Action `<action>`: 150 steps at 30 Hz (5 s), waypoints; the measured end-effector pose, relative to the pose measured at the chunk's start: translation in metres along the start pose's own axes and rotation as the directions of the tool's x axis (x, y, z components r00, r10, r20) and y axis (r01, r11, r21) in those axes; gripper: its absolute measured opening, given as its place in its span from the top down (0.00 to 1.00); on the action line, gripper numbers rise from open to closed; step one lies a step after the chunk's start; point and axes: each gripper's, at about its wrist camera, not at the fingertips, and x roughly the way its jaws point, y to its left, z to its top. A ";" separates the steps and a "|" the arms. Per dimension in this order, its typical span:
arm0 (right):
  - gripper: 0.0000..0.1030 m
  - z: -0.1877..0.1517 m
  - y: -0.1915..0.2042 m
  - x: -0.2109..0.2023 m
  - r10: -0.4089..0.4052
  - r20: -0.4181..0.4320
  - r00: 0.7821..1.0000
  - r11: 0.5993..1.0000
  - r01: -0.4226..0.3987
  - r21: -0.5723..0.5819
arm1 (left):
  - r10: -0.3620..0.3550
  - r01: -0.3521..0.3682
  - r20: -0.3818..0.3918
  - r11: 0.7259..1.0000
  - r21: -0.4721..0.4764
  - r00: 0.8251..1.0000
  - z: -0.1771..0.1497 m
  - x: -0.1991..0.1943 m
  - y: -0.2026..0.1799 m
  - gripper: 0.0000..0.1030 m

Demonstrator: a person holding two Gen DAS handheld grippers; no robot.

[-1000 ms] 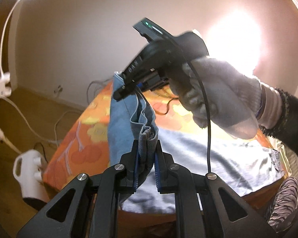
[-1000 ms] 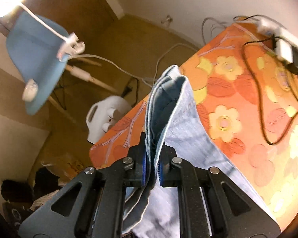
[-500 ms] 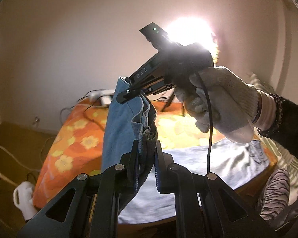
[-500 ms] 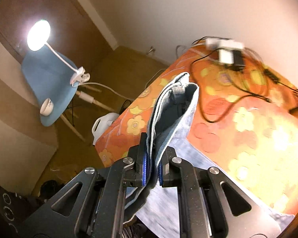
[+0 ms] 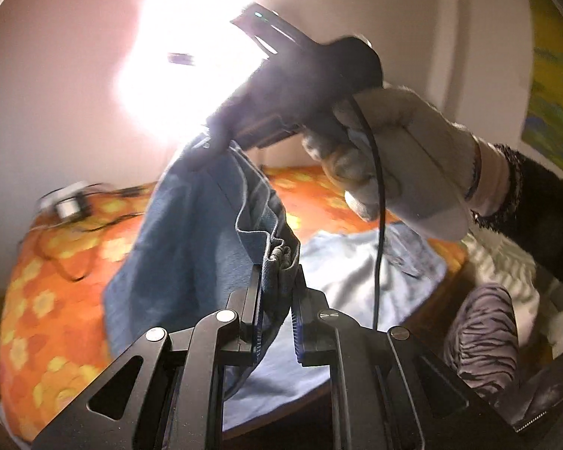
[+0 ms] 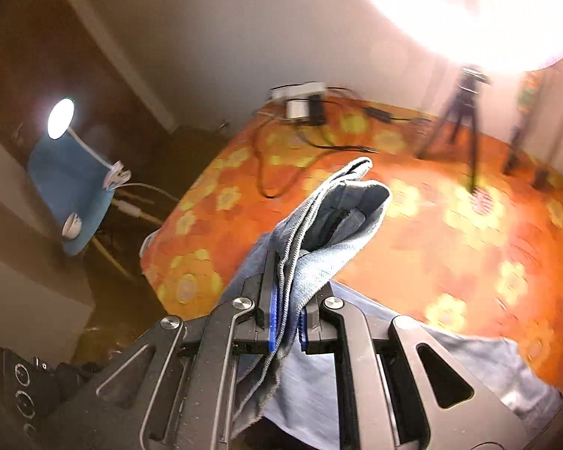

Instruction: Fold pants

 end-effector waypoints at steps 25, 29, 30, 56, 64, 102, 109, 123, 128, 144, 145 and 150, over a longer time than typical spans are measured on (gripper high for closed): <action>0.92 -0.168 -0.240 -0.136 -0.202 0.055 0.978 0.921 0.170 0.351 | -0.343 0.371 -0.178 0.915 0.159 0.922 0.004 0.140 -0.182 0.89; 0.92 -0.191 -0.265 -0.146 -0.218 0.044 0.975 0.905 0.186 0.383 | -0.368 0.407 -0.211 0.893 0.190 0.905 0.000 0.158 -0.210 0.89; 0.92 -0.196 -0.270 -0.148 -0.222 0.043 0.974 0.903 0.189 0.387 | -0.373 0.415 -0.217 0.889 0.196 0.902 -0.001 0.162 -0.216 0.89; 0.92 -0.258 -0.365 -0.137 -0.273 -0.025 0.962 0.850 0.253 0.462 | -0.411 0.484 -0.328 0.856 0.183 0.850 -0.011 0.238 -0.259 0.89; 0.92 -0.259 -0.373 -0.124 -0.289 -0.051 0.956 0.844 0.280 0.457 | -0.364 0.455 -0.387 0.873 0.174 0.847 -0.018 0.232 -0.258 0.77; 0.50 -0.254 -0.406 -0.149 -0.229 -0.043 0.972 0.729 0.201 0.654 | 0.052 -0.089 -0.225 0.984 -0.156 0.973 -0.062 0.051 -0.001 0.74; 0.50 -0.261 -0.416 -0.145 -0.235 -0.065 0.970 0.713 0.218 0.666 | 0.039 -0.078 -0.249 0.986 -0.148 0.968 -0.058 0.068 -0.004 0.74; 0.90 -0.255 -0.371 -0.164 -0.162 0.127 0.979 0.843 0.070 0.534 | -0.080 0.072 -0.263 0.997 -0.039 0.962 -0.021 0.132 -0.067 0.74; 0.90 -0.256 -0.301 -0.183 -0.263 0.194 0.945 0.959 0.233 0.161 | -0.129 0.141 -0.289 0.990 0.021 0.949 -0.015 0.157 -0.098 0.74; 0.55 -0.277 -0.416 -0.170 -0.185 0.099 0.978 0.835 0.103 0.541 | -0.057 0.057 -0.293 0.998 -0.010 0.954 -0.016 0.148 -0.067 0.74; 0.55 -0.276 -0.422 -0.162 -0.158 0.096 0.983 0.824 0.077 0.562 | -0.054 0.052 -0.292 0.999 -0.012 0.955 -0.016 0.147 -0.065 0.74; 0.64 -0.262 -0.422 -0.129 -0.184 0.045 0.982 0.827 0.130 0.547 | -0.027 0.020 -0.273 0.999 -0.026 0.962 -0.015 0.134 -0.053 0.74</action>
